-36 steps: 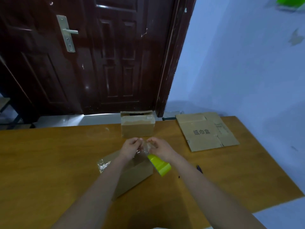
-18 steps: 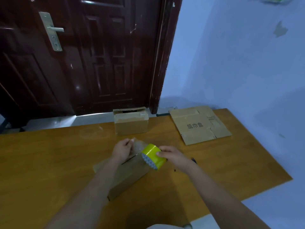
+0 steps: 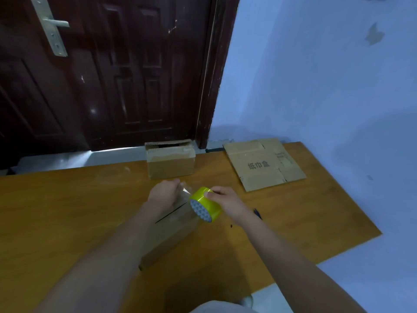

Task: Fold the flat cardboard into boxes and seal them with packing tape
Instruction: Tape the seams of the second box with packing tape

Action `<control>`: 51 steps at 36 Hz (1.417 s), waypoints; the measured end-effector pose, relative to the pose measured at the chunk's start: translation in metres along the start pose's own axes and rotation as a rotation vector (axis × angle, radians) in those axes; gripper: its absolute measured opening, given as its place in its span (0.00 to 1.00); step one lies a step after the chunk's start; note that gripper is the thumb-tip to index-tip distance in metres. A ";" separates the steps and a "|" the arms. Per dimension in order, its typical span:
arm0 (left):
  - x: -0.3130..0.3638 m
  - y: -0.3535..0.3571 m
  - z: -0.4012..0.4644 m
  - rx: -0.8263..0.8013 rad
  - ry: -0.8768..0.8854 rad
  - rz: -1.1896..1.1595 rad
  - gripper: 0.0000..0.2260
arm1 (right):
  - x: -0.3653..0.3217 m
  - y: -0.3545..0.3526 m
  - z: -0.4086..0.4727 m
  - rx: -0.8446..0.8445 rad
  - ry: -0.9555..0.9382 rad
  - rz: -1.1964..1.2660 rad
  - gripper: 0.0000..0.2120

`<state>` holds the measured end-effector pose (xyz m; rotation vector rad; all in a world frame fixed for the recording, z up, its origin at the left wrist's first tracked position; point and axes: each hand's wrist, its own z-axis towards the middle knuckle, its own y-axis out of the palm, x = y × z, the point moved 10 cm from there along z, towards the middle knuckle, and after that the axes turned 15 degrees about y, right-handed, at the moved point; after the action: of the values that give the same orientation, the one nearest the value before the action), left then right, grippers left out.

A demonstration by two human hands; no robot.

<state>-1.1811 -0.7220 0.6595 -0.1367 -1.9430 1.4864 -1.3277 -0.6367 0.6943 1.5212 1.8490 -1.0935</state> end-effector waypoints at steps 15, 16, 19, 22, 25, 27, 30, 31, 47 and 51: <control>-0.016 0.004 0.005 0.106 -0.034 -0.086 0.17 | 0.047 -0.005 0.006 0.143 0.215 -0.515 0.24; -0.018 0.004 0.004 0.132 -0.047 -0.120 0.17 | 0.040 -0.003 0.005 0.136 0.174 -0.527 0.24; -0.024 0.002 0.002 0.197 -0.086 -0.219 0.17 | 0.020 0.005 -0.005 0.071 0.009 -0.473 0.23; -0.027 0.001 0.002 0.219 -0.107 -0.267 0.16 | 0.017 0.005 -0.016 -0.010 -0.037 -0.297 0.20; -0.025 -0.001 0.004 0.212 -0.098 -0.276 0.15 | 0.020 0.006 -0.021 -0.058 -0.029 -0.206 0.19; -0.025 -0.001 0.005 0.206 -0.096 -0.253 0.15 | 0.024 0.007 -0.019 -0.044 -0.021 -0.215 0.19; -0.027 -0.002 0.005 0.220 -0.098 -0.206 0.16 | 0.029 0.008 -0.012 0.016 -0.011 -0.239 0.18; -0.028 -0.003 0.005 0.226 -0.101 -0.195 0.16 | 0.032 0.008 -0.010 0.027 -0.003 -0.227 0.18; -0.027 0.000 0.008 0.259 -0.162 -0.030 0.17 | 0.046 0.006 -0.013 0.131 0.054 -0.377 0.15; -0.029 -0.002 0.006 0.299 -0.165 -0.111 0.15 | 0.042 0.007 -0.010 0.129 0.009 -0.402 0.18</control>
<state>-1.1612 -0.7414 0.6479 0.2294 -1.7946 1.7374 -1.3304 -0.6045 0.6651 1.2489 2.1871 -1.4090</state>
